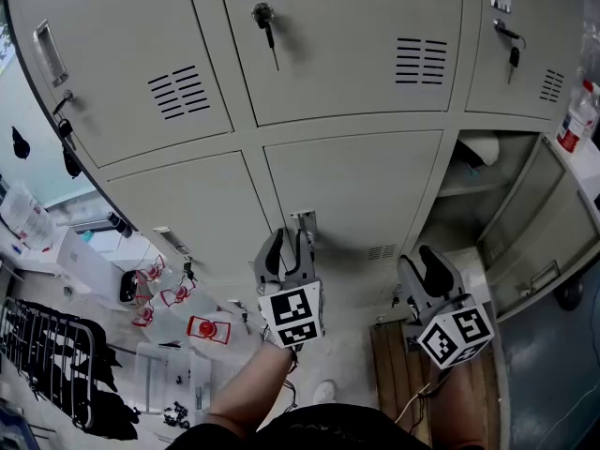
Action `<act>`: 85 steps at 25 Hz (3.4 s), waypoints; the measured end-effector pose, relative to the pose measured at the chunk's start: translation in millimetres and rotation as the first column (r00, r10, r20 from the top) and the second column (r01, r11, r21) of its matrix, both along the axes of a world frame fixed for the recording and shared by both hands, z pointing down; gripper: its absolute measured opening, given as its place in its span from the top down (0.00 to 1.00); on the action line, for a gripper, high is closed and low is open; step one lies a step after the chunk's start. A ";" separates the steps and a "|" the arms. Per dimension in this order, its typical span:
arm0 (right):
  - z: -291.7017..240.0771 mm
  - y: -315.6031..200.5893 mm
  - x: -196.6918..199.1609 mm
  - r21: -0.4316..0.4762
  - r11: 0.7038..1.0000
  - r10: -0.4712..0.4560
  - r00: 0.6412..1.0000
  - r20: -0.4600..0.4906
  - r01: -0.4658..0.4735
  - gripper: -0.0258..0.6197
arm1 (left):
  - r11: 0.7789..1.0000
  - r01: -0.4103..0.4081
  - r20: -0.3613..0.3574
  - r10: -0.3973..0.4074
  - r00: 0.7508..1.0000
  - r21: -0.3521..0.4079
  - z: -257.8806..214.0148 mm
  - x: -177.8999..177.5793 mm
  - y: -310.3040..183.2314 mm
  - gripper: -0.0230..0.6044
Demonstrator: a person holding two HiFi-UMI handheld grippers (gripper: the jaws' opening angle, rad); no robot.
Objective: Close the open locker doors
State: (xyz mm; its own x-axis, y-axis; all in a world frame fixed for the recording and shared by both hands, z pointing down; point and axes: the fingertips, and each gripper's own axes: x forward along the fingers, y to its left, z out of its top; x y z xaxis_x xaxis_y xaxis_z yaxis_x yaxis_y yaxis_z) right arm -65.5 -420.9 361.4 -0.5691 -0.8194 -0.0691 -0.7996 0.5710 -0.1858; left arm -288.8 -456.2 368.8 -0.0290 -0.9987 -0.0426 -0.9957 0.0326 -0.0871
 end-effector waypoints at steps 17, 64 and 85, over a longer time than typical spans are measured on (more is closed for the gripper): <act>-7.7 38.4 57.5 0.023 0.993 0.120 0.993 -0.020 -0.120 0.68 | 0.918 -0.396 -0.020 0.396 0.918 -0.006 -3.8 123.1 39.7 0.69; 9.8 101.1 320.6 -0.043 0.671 0.739 0.673 -0.035 -0.740 0.68 | 0.285 -0.958 -0.099 0.953 0.286 -0.029 -5.0 347.5 100.8 0.66; 31.9 76.4 316.9 -0.026 0.738 0.662 0.731 -0.166 -0.675 0.82 | 0.364 -0.931 -0.105 0.925 0.365 -0.033 -6.4 372.3 88.3 0.67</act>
